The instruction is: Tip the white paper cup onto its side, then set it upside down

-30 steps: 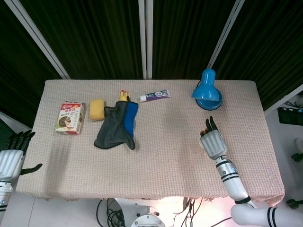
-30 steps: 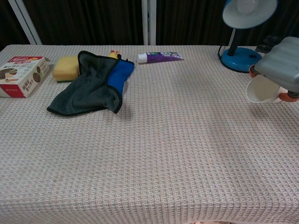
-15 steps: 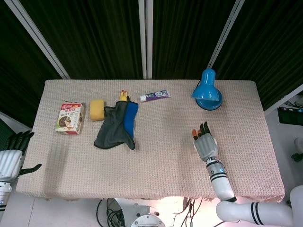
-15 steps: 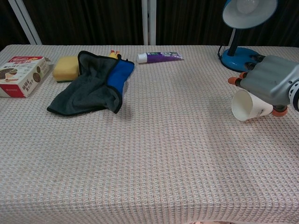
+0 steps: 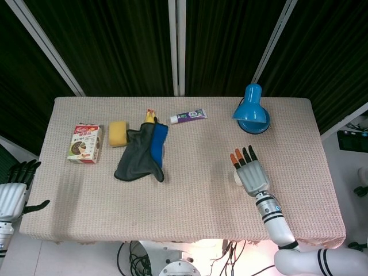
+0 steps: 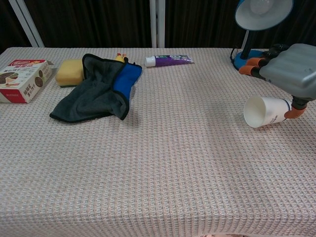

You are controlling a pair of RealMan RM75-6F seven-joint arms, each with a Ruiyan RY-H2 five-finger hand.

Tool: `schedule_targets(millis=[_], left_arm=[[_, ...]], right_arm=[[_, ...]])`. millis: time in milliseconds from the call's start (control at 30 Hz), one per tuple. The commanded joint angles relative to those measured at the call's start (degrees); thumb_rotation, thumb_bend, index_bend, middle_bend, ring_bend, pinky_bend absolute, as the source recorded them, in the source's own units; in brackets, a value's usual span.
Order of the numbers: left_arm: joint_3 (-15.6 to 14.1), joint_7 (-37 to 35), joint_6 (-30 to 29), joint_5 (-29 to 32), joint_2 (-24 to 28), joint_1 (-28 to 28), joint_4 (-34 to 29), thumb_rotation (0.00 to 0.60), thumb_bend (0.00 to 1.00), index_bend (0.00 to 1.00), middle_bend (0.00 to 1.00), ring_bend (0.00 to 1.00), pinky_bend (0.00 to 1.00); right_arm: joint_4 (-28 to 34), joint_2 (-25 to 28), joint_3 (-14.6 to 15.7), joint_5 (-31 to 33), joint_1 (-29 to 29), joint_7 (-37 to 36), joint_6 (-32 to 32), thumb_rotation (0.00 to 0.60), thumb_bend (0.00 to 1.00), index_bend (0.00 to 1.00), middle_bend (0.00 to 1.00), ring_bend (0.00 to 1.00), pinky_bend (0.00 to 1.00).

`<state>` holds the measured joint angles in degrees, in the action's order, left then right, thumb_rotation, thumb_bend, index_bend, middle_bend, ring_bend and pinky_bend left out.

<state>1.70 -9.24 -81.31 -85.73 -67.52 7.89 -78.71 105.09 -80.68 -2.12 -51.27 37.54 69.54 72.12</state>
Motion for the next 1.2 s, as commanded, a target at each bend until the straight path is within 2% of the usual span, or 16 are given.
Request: schedule_targets(millis=[33,167,233,267,367,533,700,867,1200], left_arm=[[-0.05,0.01,0.43,0.2,-0.11,0.1,0.19,0.6,0.09,0.07,0.03,0.0,0.03],[-0.09,0.42,0.99,0.1,-0.35,0.47,0.18,0.6,0.09,0.07,0.03,0.0,0.03],[-0.13,0.88,1.21,-0.05,-0.45,0.68,0.03,0.6,0.09,0.07,0.03,0.0,0.03],[-0.12,1.1,1.3,-0.05,-0.46,0.76,-0.08,0.6,0.09,0.07,0.03,0.0,0.03],[-0.13,1.74,1.67,-0.16,-0.39,1.07,-0.64,0.6,0.09,0.07,0.03,0.0,0.03],[0.04,2.68,2.24,0.21,-0.07,1.43,-1.56,0.6,0.09,0.07,0.03,0.0,0.03],[0.11,3.53,2.68,0.57,0.09,1.65,-2.13,0.6,0.09,0.07,0.03,0.0,0.03],[0.13,4.05,3.24,0.97,-0.03,1.85,-2.26,0.6,0.09,0.07,0.03,0.0,0.03],[0.22,4.41,3.32,1.18,-0.22,2.02,-1.95,0.6,0.09,0.07,0.03,0.0,0.03]], right_arm=[[-0.36,7.22,1.09,-9.97,-5.91,-24.95,-2.43,0.6,0.0,0.0,0.02,0.0,0.0],[-7.31,8.74,1.25,-18.12,-9.11,-48.86,-5.23,0.6,0.0,0.0,0.04,0.0,0.0],[-13.05,7.83,1.36,-22.55,-10.2,-61.89,-6.18,0.6,0.0,0.0,0.06,0.0,0.0],[-15.66,7.32,1.58,-24.14,-10.44,-66.12,-6.57,0.6,0.0,0.0,0.06,0.0,0.0],[-23.82,5.37,2.21,-26.81,-10.97,-75.21,-7.95,0.6,0.0,0.0,0.07,0.0,0.0],[-30.86,3.69,2.79,-29.73,-11.18,-87.7,-10.2,0.6,0.0,0.0,0.08,0.0,0.0],[-33.45,4.04,3.61,-31.61,-10.54,-91.02,-12.63,0.6,0.0,0.0,0.09,0.0,0.0],[-34.49,3.97,4.04,-31.76,-9.82,-90.47,-15.68,0.6,0.0,0.0,0.1,0.0,0.0],[-40.16,-1.92,1.41,-32.34,-10.24,-91.06,-12.12,0.6,0.03,0.0,0.15,0.0,0.0]])
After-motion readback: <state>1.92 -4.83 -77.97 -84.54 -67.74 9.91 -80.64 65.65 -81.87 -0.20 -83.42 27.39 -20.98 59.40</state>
